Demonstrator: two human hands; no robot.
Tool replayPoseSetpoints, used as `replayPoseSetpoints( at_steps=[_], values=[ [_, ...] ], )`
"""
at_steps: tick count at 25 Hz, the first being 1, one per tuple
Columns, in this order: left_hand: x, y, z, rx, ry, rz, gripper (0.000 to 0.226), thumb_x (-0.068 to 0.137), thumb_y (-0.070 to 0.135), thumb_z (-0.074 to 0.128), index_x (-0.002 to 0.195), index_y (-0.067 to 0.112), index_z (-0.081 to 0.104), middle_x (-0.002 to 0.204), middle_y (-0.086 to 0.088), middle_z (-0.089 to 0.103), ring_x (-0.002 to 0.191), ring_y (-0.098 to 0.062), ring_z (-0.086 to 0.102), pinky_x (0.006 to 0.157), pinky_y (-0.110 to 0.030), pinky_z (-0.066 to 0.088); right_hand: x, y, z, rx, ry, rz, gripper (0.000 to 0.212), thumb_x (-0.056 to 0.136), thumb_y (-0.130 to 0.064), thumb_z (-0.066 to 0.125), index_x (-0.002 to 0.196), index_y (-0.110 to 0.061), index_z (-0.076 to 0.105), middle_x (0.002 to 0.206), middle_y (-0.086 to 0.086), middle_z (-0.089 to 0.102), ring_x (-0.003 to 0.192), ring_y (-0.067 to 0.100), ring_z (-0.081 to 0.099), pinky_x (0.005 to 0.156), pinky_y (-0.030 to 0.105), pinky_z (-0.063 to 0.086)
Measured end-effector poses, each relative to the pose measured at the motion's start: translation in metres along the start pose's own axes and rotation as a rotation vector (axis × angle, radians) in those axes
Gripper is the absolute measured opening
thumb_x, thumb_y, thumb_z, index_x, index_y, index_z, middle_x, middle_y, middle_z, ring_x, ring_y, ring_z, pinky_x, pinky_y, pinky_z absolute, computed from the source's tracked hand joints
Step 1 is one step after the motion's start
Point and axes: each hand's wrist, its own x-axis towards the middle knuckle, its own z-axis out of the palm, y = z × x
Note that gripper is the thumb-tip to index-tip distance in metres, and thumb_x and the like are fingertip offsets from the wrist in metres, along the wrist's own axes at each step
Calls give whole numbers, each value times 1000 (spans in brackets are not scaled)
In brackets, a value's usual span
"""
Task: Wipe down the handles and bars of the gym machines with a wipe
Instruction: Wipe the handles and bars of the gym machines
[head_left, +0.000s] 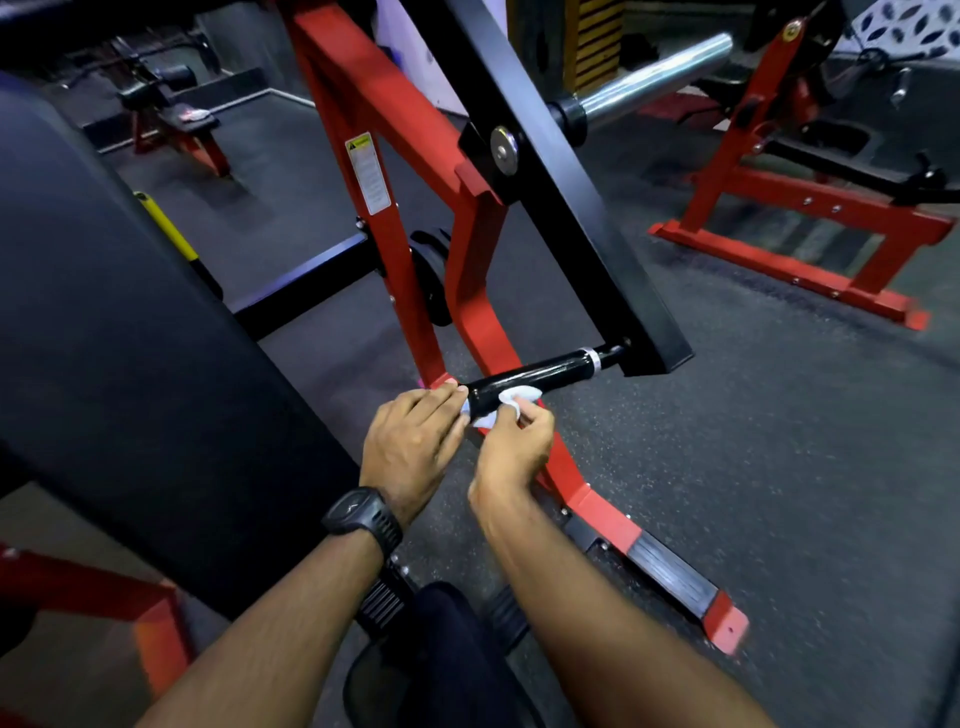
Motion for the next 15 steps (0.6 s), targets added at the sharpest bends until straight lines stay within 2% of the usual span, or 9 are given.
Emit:
replayPoseSetpoints(
  at_steps=[1, 3, 5, 7, 9, 10, 13, 15],
  values=[
    [-1, 0, 0, -9, 3, 2, 30, 94, 31, 55, 114, 16, 72, 118, 3, 69, 97, -15, 56, 77, -29, 41, -3, -1, 0, 54, -45, 76, 12, 86, -10, 54, 82, -18, 63, 81, 9, 67, 67, 15, 63, 69, 28, 51],
    [-2, -1, 1, -22, 18, 0, 30, 94, 31, 54, 113, 16, 72, 119, 3, 69, 96, -15, 55, 77, -28, 41, 0, -12, 1, 162, -116, 185, 19, 92, -1, 52, 80, -10, 63, 65, 3, 62, 55, 9, 56, 61, 23, 47],
    [1, -2, 0, -34, 13, 9, 30, 94, 31, 54, 114, 16, 72, 119, 3, 69, 96, -15, 55, 77, -28, 40, 11, -21, 1, 242, -50, 267, 22, 96, -8, 55, 75, -7, 61, 52, 1, 56, 46, 10, 51, 60, 26, 47],
    [0, -3, -1, -38, 14, 32, 30, 94, 30, 54, 114, 15, 71, 119, 3, 69, 95, -16, 56, 78, -29, 41, 16, -21, 1, 235, 37, 280, 20, 98, -14, 54, 81, -6, 59, 58, 5, 55, 46, 13, 50, 60, 29, 47],
    [0, -3, -1, -29, 19, 35, 30, 94, 30, 54, 114, 16, 71, 119, 4, 69, 93, -16, 57, 77, -30, 41, 20, -25, 2, 246, 48, 279, 13, 99, -10, 51, 89, -10, 60, 79, 3, 62, 58, 11, 56, 61, 22, 48],
    [1, -4, -1, -25, 13, 31, 30, 94, 30, 54, 115, 16, 71, 119, 4, 69, 93, -16, 56, 76, -30, 41, 27, -28, 1, 254, 67, 285, 15, 99, -8, 50, 89, -11, 62, 83, 3, 63, 59, 8, 56, 60, 21, 48],
    [-1, -3, 0, -25, -1, 22, 32, 95, 31, 52, 116, 16, 70, 121, 5, 68, 94, -15, 55, 76, -29, 41, 54, -37, 0, 265, 194, 319, 24, 100, -16, 49, 84, -7, 65, 68, 1, 58, 53, 12, 53, 51, 23, 47],
    [-1, -2, 2, -20, 12, 18, 32, 95, 31, 52, 116, 16, 70, 121, 5, 68, 93, -15, 55, 75, -28, 39, 52, -30, 2, 250, 145, 322, 21, 99, -11, 46, 91, -5, 65, 74, -3, 59, 64, 14, 55, 62, 27, 47]
  ],
)
